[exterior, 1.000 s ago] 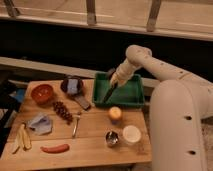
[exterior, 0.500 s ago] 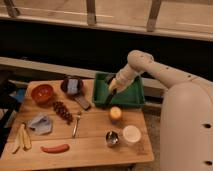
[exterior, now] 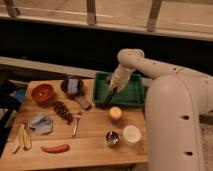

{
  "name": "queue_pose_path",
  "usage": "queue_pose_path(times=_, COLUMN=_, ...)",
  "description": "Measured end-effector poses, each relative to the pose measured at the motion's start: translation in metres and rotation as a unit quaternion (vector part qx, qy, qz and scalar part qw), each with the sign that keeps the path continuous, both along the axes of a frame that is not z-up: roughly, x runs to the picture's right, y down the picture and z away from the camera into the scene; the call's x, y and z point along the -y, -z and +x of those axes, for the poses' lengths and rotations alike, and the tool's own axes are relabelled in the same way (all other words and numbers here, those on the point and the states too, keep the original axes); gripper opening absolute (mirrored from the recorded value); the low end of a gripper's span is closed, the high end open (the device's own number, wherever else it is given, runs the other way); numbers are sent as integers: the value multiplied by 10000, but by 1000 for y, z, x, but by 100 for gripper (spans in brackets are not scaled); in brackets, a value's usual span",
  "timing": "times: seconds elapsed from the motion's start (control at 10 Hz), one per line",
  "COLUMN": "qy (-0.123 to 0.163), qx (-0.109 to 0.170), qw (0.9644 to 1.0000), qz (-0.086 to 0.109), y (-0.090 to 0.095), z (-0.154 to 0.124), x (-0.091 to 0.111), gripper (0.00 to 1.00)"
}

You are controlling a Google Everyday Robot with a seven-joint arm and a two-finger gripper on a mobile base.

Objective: Wipe tray with brush

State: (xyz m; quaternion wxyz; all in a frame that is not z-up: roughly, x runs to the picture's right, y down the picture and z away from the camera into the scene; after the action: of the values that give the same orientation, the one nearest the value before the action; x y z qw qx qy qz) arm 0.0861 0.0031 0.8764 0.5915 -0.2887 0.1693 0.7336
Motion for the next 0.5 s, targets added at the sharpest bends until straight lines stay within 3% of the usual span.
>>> queue_pose_path(times=0.2, qy=-80, qx=-326, qw=9994, qz=-19, y=-4, z=13, x=-1, gripper=0)
queue_pose_path(times=0.5, qy=-352, qx=-415, qw=9980, qz=313, y=-5, z=18, x=11, gripper=0)
